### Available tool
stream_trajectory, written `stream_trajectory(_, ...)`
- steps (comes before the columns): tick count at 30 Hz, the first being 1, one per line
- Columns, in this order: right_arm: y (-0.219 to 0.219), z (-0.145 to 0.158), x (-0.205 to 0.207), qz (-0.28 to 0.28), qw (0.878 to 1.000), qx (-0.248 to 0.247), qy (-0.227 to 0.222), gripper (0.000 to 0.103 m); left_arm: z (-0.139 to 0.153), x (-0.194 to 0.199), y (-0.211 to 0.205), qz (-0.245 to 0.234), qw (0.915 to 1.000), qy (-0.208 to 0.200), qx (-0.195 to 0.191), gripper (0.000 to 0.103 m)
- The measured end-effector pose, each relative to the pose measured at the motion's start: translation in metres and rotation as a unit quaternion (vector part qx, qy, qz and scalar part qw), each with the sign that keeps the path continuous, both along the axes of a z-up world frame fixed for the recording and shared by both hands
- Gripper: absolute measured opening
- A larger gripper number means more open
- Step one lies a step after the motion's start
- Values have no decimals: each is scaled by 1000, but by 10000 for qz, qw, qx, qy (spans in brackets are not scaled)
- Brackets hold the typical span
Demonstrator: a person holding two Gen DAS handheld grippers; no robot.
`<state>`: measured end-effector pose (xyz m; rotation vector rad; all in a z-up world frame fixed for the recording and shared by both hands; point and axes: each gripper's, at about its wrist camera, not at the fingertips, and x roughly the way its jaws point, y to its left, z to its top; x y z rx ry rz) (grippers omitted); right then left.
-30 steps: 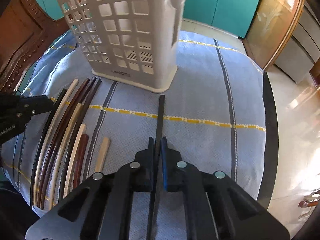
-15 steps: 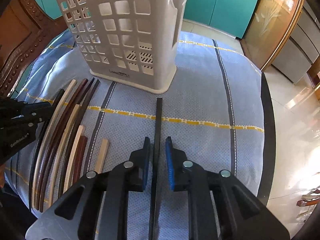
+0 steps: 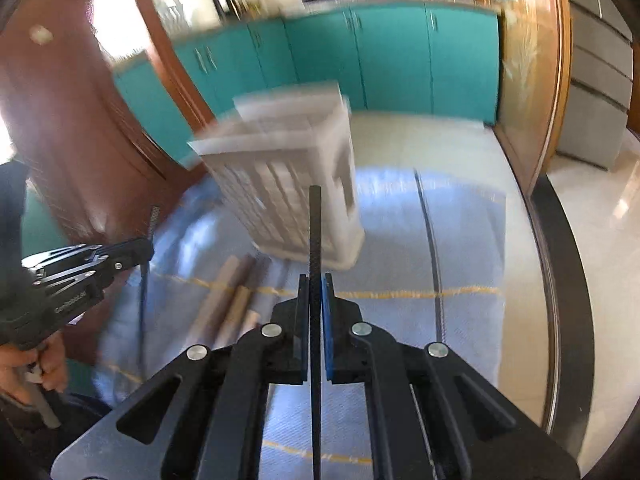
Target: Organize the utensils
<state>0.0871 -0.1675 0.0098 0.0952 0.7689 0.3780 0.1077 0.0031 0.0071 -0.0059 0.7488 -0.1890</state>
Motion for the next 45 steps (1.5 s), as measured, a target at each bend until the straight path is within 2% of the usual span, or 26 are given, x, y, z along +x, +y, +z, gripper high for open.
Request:
stream_trajectory(4, -18, 49, -26, -105, 9971, 392, -649, 7, 62, -36, 2, 30, 9960, -871, -187, 7)
stream_trajectory(6, -23, 72, -25, -196, 9941, 541, -922, 7, 97, -45, 8, 81, 9909, -1291, -362, 7)
stream_trajectory(7, -27, 88, -24, -287, 9906, 672, -1156, 7, 108, -47, 9, 110, 9886, -1438, -422, 7)
stream_trajectory(8, -32, 111, -19, -412, 9817, 1030, -1547, 7, 123, -44, 12, 166, 9850, -1634, -538, 7)
stream_trajectory(10, -41, 130, -10, -517, 9658, 1575, -1995, 7, 151, -43, 20, 340, 9745, -2023, -910, 7)
stream_trajectory(12, -46, 140, -3, -734, 9536, 1815, -2287, 7, 170, -37, 28, 563, 9610, -2374, -1302, 7)
stream_trajectory(13, -43, 142, 2, -914, 9455, 1817, -2543, 7, 176, -36, 32, 750, 9529, -2539, -1480, 7)
stream_trajectory(16, -32, 131, 16, -1276, 9397, 1442, -2827, 7, 167, -13, 44, 1119, 9408, -2709, -1702, 7)
stream_trajectory(18, -21, 114, 26, -1343, 9423, 1173, -2834, 7, 145, 17, 40, 1279, 9430, -2605, -1630, 7)
stream_trajectory(21, -14, 95, 39, -1269, 9523, 991, -2594, 7, 115, 47, 29, 1341, 9556, -2184, -1455, 7)
stream_trajectory(24, -6, 81, 41, -1141, 9590, 703, -2499, 7, 93, 61, 22, 1288, 9659, -1957, -1103, 7)
stream_trajectory(27, -1, 73, 38, -1021, 9640, 586, -2384, 7, 78, 70, 21, 1219, 9714, -1831, -889, 7)
stream_trajectory(33, 2, 69, 28, -992, 9670, 514, -2290, 9, 66, 68, 22, 1138, 9748, -1730, -830, 7)
stream_trajectory(35, 1, 71, 24, -977, 9671, 566, -2280, 19, 64, 74, 19, 1108, 9751, -1732, -833, 7)
stream_trajectory(37, -3, 73, 20, -887, 9669, 666, -2297, 23, 63, 69, 20, 1037, 9746, -1770, -896, 7)
stream_trajectory(41, -13, 78, -6, -705, 9624, 678, -2534, 25, 65, 45, 23, 940, 9708, -2035, -859, 8)
stream_trajectory(45, -17, 75, -38, -317, 9616, 632, -2650, 25, 64, 19, 31, 932, 9659, -2256, -868, 15)
